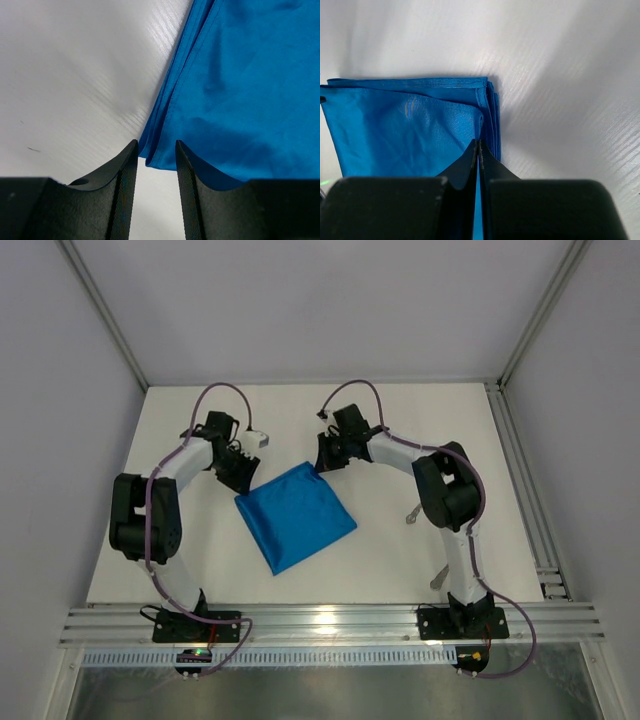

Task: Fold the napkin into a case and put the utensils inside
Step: Smooth out the square-folded napkin at the center of the board.

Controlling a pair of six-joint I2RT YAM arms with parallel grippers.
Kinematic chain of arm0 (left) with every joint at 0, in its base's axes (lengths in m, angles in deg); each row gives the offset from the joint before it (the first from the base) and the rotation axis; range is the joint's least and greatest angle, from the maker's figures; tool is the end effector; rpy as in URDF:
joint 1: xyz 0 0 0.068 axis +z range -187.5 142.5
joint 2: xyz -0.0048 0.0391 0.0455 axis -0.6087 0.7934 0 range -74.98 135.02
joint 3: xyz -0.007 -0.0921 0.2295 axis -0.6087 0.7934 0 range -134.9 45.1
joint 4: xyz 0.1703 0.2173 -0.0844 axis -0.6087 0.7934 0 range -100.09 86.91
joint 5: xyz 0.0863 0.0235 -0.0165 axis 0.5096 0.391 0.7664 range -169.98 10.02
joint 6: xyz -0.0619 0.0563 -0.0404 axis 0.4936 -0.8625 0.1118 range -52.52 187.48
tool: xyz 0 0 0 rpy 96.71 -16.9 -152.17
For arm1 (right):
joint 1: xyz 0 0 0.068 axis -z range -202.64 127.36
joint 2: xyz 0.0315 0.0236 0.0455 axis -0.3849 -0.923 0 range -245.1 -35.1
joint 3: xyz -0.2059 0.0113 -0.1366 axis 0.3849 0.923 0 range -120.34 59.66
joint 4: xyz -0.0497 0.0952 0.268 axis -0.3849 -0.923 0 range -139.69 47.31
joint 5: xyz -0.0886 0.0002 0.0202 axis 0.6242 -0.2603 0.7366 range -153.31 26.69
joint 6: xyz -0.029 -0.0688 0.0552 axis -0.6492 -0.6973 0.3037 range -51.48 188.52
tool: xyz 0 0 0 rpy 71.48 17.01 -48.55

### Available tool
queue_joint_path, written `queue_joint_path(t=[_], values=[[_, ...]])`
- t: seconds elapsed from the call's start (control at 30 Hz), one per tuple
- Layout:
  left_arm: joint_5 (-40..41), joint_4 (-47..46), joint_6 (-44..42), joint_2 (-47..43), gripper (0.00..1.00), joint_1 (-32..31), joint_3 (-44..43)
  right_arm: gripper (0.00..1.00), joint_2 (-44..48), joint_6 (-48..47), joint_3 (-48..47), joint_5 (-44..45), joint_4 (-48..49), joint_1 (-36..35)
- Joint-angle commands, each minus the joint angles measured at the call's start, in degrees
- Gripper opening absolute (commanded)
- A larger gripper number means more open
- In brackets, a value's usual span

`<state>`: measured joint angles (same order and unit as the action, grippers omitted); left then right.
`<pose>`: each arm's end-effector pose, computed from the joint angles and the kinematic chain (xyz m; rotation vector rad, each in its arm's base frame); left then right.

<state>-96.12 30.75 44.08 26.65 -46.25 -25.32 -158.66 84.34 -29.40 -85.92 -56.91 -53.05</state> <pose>0.3728 -0.0810 0.1088 0.8288 2.6516 -0.3347 0.4242 0.2862 0.0922 -0.5049 2.4597 0.8306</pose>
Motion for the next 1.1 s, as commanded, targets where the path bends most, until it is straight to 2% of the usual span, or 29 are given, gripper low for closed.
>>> queue_joint_path(t=[0.0,0.23,0.57,0.67,0.7,0.8,0.9,1.07], values=[[0.23,0.29,-0.77,-0.37,0.38,1.02,-0.07,0.04,-0.79,1.32,-2.34,-0.41,0.77,-0.35],[0.94,1.43,-0.86,0.77,0.41,1.46,0.89,0.04,-1.59,1.68,-3.58,-2.96,2.26,-0.52],[0.58,2.23,-1.21,0.77,0.36,1.46,1.06,0.04,-3.25,3.17,-5.86,-2.10,4.73,-1.67],[1.99,1.96,-1.30,1.03,0.26,1.55,1.42,0.04,-4.66,4.22,-7.00,-1.30,3.76,-1.75],[2.34,1.88,-1.30,1.21,0.17,1.55,1.50,0.04,-5.53,4.66,-7.62,-1.21,3.58,-1.75],[3.22,2.05,-1.30,0.95,0.05,1.72,1.85,0.04,-7.21,5.19,-9.02,0.02,2.09,-1.75],[3.83,2.23,-2.00,0.51,0.00,1.98,2.56,0.14,-7.74,5.11,-10.00,0.46,0.77,-1.75],[6.03,0.82,-2.35,0.68,0.00,2.25,3.97,0.32,-4.67,3.44,-10.43,3.27,-0.54,-1.58]])
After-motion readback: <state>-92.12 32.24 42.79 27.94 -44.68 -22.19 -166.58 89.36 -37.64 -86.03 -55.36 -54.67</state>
